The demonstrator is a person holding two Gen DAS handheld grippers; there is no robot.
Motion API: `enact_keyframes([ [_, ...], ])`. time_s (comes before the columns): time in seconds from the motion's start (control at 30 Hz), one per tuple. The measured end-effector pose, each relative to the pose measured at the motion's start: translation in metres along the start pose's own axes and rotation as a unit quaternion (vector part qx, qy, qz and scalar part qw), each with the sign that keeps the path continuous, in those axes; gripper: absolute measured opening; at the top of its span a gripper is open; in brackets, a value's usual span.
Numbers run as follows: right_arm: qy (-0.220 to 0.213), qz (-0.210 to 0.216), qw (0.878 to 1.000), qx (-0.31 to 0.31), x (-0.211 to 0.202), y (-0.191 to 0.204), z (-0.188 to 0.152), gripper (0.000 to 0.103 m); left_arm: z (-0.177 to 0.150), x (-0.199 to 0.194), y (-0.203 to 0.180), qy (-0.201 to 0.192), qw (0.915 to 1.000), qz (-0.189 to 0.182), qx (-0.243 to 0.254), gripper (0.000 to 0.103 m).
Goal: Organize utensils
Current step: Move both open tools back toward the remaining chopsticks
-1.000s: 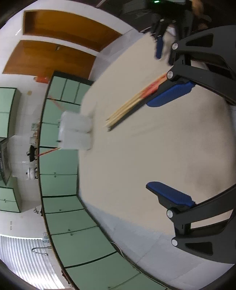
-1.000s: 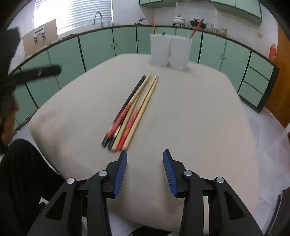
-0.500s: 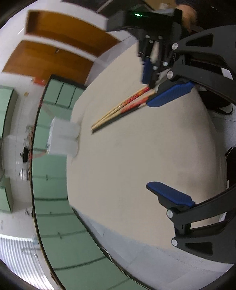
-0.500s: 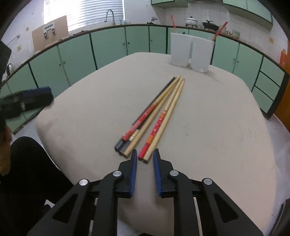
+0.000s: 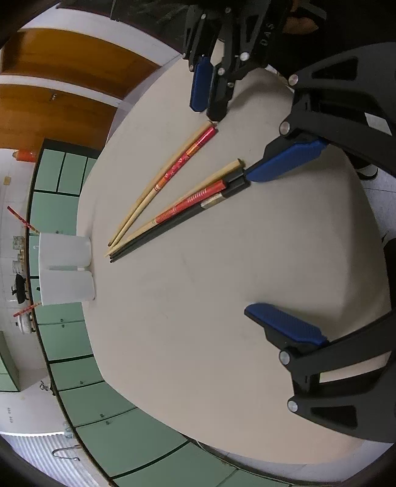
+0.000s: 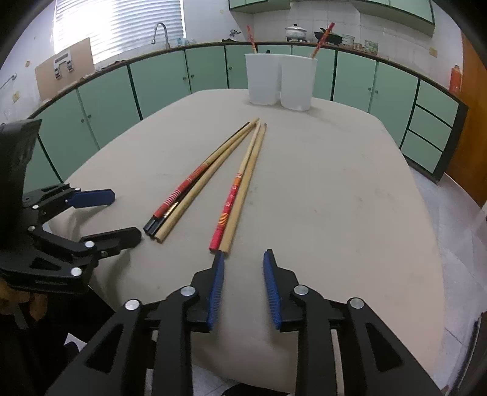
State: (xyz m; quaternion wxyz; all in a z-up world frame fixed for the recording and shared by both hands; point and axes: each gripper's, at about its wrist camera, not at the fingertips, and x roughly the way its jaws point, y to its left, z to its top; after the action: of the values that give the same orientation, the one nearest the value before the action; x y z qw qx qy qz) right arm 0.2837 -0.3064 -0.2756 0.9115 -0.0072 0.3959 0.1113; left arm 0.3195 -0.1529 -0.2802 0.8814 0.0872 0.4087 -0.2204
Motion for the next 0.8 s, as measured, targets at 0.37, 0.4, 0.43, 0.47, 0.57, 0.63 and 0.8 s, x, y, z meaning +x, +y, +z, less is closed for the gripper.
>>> enact_keyframes([
  [0.37, -0.014, -0.019, 1.000, 0.005, 0.003, -0.006, 0.001, 0.030, 0.003, -0.005, 0.013, -0.004, 0.9991, 0.035, -0.026, 0.081],
  [0.4, -0.015, -0.020, 1.000, 0.009, 0.002, -0.008, 0.000, 0.030, 0.002, -0.005, 0.016, -0.003, 0.9989, 0.037, -0.030, 0.081],
  [0.43, -0.015, -0.019, 1.000, 0.011, 0.002, -0.009, 0.000, 0.030, 0.002, -0.006, 0.017, -0.003, 0.9990, 0.031, -0.033, 0.080],
  [0.47, -0.015, -0.019, 1.000, 0.010, 0.002, -0.009, 0.000, 0.030, 0.003, -0.007, 0.017, -0.004, 0.9991, 0.024, -0.034, 0.080],
  [0.57, -0.013, -0.017, 1.000, 0.011, 0.003, -0.008, 0.001, 0.031, 0.004, -0.005, 0.008, -0.004, 0.9998, 0.001, -0.020, 0.080],
  [0.63, -0.013, -0.016, 1.000, 0.016, 0.003, -0.009, 0.002, 0.031, 0.005, 0.000, -0.002, 0.000, 0.9999, 0.010, 0.003, 0.080],
  [0.8, -0.014, -0.014, 1.000, 0.019, 0.002, -0.011, 0.001, 0.032, 0.011, 0.007, -0.009, 0.002, 0.9999, 0.012, -0.001, 0.082],
])
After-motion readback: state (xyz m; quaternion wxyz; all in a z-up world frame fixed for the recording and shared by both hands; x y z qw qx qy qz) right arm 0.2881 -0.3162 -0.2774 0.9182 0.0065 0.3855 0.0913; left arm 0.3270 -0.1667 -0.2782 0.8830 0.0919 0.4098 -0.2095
